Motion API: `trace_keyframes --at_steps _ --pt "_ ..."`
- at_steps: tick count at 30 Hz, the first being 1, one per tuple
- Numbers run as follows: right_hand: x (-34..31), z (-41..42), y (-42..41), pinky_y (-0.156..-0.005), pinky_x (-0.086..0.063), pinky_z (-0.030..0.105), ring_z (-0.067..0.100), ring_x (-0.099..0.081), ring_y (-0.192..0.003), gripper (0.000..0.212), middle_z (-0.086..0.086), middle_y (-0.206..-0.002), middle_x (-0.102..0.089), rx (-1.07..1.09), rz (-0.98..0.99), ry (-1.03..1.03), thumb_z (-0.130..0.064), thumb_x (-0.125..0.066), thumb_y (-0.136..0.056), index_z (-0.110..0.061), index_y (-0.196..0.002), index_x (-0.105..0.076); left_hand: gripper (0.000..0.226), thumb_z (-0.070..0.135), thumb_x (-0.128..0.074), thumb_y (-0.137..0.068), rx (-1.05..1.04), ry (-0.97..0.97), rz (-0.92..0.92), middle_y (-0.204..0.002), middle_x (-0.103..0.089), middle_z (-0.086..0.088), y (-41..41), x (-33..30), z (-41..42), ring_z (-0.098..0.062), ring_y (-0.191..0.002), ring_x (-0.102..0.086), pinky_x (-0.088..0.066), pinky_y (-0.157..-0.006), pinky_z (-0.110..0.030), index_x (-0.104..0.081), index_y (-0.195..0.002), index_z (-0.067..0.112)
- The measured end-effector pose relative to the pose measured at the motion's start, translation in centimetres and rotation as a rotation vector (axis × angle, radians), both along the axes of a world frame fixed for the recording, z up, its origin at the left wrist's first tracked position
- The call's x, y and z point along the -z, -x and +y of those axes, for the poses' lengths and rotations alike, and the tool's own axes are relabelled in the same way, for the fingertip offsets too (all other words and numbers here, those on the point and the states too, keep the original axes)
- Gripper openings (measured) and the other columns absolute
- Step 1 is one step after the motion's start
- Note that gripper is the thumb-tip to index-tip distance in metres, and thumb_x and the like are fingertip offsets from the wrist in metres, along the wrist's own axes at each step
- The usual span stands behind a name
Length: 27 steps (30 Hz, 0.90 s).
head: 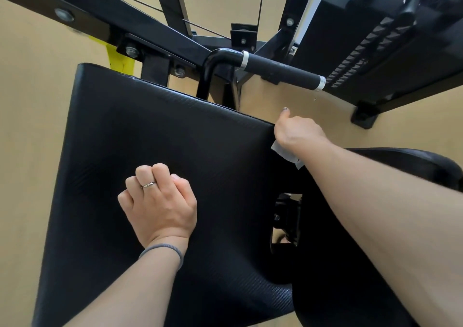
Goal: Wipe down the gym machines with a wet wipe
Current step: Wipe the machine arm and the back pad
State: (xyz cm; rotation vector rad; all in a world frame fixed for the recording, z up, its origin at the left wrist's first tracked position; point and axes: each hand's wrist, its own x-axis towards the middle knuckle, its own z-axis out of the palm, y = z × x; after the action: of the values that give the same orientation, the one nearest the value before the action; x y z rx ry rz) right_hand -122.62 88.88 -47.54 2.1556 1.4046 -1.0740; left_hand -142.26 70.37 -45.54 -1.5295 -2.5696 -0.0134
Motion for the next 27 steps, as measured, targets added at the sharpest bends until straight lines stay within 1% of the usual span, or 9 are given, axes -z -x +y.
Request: trace_keyframes --at_steps 3,6,8,10,12,14,18,23,27 --pt "-0.9 -1.2 2.2 -0.084 -0.036 0.037 0.028 -0.051 -0.087 0.068 0.016 -0.102 -0.062 0.079 0.138 -0.185 -0.043 -0.012 -0.109 -0.003 -0.119 -0.066 0.012 0.020 -0.042 -0.094 0.001 -0.003 0.005 -0.098 -0.041 -0.014 0.0 0.0 -0.1 -0.031 -0.083 -0.034 -0.026 -0.072 -0.046 -0.044 -0.092 0.009" --pt "-1.9 -2.0 7.1 -0.081 -0.046 0.042 0.037 -0.063 -0.098 0.050 0.016 -0.108 -0.070 -0.093 0.333 -0.483 -0.028 -0.018 -0.110 -0.009 -0.117 -0.064 0.012 0.020 -0.041 -0.094 -0.005 -0.007 0.012 -0.098 -0.040 -0.014 0.0 0.0 -0.1 -0.031 -0.083 -0.034 -0.026 -0.072 -0.047 -0.044 -0.092 0.009" --pt "-2.6 -3.2 10.7 -0.079 -0.048 0.043 0.033 -0.064 -0.098 0.045 0.009 -0.106 -0.070 -0.233 0.475 -0.674 -0.023 -0.020 -0.107 -0.011 -0.116 -0.062 0.012 0.020 -0.041 -0.094 -0.011 0.011 0.012 -0.097 -0.040 -0.014 0.0 0.0 0.1 -0.031 -0.083 -0.033 -0.026 -0.073 -0.047 -0.043 -0.092 0.009" --pt "-2.8 -4.0 12.5 -0.088 -0.047 0.042 0.025 -0.062 -0.098 0.048 0.004 -0.105 -0.069 -0.249 0.575 -0.680 -0.028 -0.021 -0.103 -0.012 -0.112 -0.065 0.012 0.021 -0.041 -0.094 -0.017 0.029 0.008 -0.097 -0.040 -0.014 -0.1 -0.1 0.1 -0.031 -0.083 -0.032 -0.026 -0.073 -0.047 -0.042 -0.092 0.009" --pt "-1.4 -4.6 11.2 -0.093 -0.046 0.039 0.023 -0.060 -0.100 0.044 0.004 -0.109 -0.068 -0.273 0.531 -0.721 -0.030 -0.026 -0.104 -0.012 -0.116 -0.064 0.012 0.021 -0.042 -0.094 -0.019 0.026 0.007 -0.097 -0.040 -0.014 -0.1 -0.1 0.0 -0.031 -0.083 -0.034 -0.027 -0.073 -0.047 -0.043 -0.092 0.009" --pt "0.4 -4.9 8.0 -0.080 -0.048 0.040 0.026 -0.060 -0.088 0.037 0.007 -0.100 -0.066 -0.330 0.318 -0.786 -0.027 -0.031 -0.105 -0.012 -0.107 -0.065 0.013 0.021 -0.042 -0.094 -0.016 0.011 0.000 -0.097 -0.041 -0.014 -0.1 -0.1 -0.1 -0.032 -0.083 -0.036 -0.029 -0.073 -0.048 -0.044 -0.092 0.008" --pt "2.8 -3.3 3.5 -0.073 -0.039 0.037 0.022 -0.052 -0.082 0.045 0.005 -0.098 -0.067 -0.150 0.038 -0.646 -0.034 -0.025 -0.110 -0.015 -0.101 -0.064 0.014 0.022 -0.041 -0.095 -0.014 0.014 -0.011 -0.100 -0.036 -0.012 0.0 -0.1 0.0 -0.032 -0.084 -0.035 -0.028 -0.073 -0.048 -0.044 -0.093 0.008" --pt "-0.1 1.0 3.7 -0.070 -0.037 0.032 0.019 -0.055 -0.081 0.050 -0.004 -0.080 -0.058 0.225 0.294 -0.675 -0.041 -0.023 -0.111 -0.017 -0.090 -0.062 0.015 0.021 -0.040 -0.094 -0.021 0.001 -0.013 -0.099 -0.037 -0.012 -0.1 -0.1 0.0 -0.032 -0.084 -0.033 -0.028 -0.073 -0.048 -0.046 -0.093 0.007" --pt "-2.6 5.4 3.2 -0.072 -0.042 0.035 0.021 -0.060 -0.083 0.043 -0.003 -0.082 -0.059 0.322 0.355 -0.976 -0.039 -0.026 -0.110 -0.019 -0.086 -0.055 0.016 0.021 -0.041 -0.094 -0.029 0.006 -0.014 -0.100 -0.037 -0.013 -0.1 -0.1 0.0 -0.033 -0.084 -0.034 -0.029 -0.073 -0.049 -0.046 -0.094 0.007"
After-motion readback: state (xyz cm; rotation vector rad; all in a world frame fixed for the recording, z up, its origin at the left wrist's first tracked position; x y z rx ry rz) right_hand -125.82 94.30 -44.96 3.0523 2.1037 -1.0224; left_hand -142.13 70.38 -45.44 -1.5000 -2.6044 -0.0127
